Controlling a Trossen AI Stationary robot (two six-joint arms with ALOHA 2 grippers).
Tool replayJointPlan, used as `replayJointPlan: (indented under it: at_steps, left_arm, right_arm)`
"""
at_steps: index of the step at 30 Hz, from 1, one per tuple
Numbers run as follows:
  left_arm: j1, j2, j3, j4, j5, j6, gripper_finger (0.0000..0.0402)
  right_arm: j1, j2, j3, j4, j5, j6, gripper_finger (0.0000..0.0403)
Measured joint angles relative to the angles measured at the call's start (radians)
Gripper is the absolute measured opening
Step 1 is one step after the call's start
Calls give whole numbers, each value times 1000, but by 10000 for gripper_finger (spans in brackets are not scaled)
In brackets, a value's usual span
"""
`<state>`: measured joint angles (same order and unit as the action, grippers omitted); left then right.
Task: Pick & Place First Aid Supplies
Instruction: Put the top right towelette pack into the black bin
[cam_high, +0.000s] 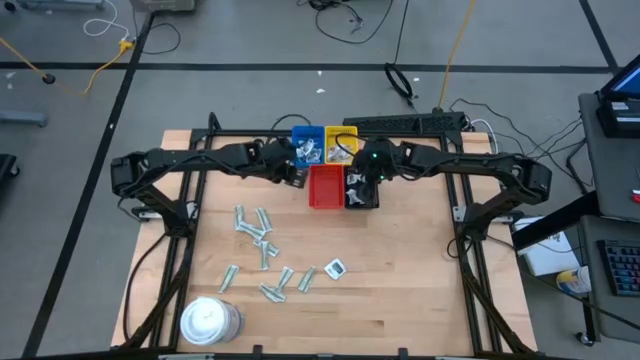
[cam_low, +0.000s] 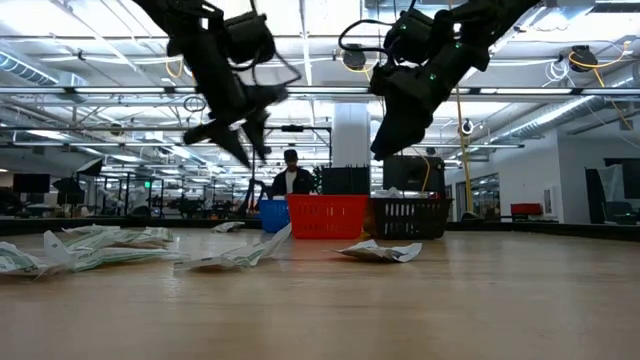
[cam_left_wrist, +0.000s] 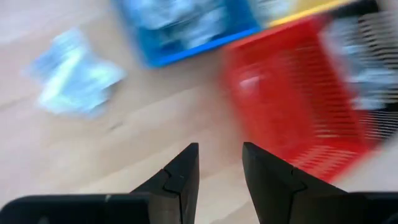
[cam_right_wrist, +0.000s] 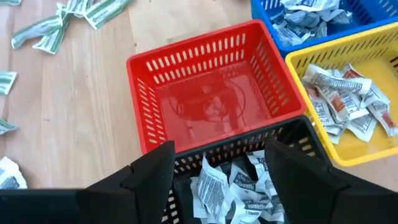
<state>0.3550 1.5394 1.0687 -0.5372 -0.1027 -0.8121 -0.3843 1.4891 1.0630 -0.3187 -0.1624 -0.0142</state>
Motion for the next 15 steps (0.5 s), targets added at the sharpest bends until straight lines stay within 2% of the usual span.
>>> replayJointPlan:
  at_steps: [4,8,15]
  left_arm:
    - [30,0,0,-186,-55,-110,129]
    - [74,0,0,-246,-20,-58,135]
    - [167,0,0,-219,5,-103,215]
  right_arm:
    - [0,0,0,2,-25,-49,243]
    - [0,0,0,2,-25,-85,243]
    - [0,0,0,5,-25,-137,242]
